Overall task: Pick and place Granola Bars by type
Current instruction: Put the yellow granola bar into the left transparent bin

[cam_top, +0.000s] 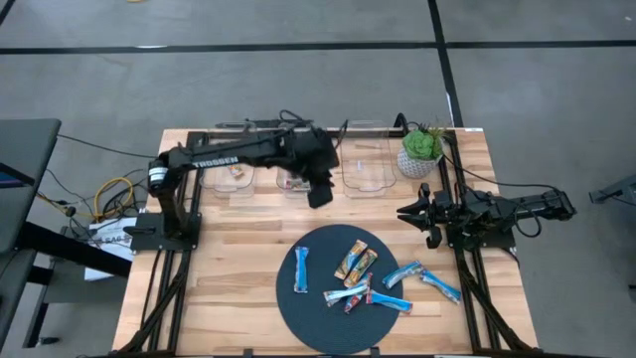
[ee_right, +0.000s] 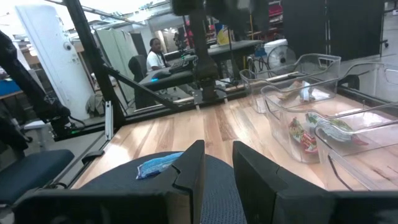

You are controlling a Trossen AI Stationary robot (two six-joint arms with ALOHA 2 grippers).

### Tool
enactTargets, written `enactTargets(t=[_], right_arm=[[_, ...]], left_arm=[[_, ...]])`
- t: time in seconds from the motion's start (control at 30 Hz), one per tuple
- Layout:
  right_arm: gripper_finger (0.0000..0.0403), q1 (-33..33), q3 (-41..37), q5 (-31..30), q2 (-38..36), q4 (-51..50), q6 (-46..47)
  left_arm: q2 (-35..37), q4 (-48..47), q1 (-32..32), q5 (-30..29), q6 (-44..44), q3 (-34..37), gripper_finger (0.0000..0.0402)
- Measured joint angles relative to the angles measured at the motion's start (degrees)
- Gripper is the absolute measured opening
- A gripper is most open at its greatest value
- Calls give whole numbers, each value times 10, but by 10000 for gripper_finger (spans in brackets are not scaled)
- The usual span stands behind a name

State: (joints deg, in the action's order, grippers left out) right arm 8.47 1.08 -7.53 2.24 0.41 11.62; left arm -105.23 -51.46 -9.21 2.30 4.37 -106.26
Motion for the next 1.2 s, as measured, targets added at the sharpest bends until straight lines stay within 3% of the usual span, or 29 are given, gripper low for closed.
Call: enactTargets(t=[0.4, 0.7, 1.2], right_arm=[[77, 0, 0, 0, 0, 0, 0], [77, 0, 0, 0, 0, 0, 0], [77, 0, 0, 0, 0, 0, 0]], left_arm=[[0, 33, 147, -88, 148, 0, 129], [0, 65, 239, -99, 185, 0, 129], [-8, 105, 276, -106, 189, 1, 129]])
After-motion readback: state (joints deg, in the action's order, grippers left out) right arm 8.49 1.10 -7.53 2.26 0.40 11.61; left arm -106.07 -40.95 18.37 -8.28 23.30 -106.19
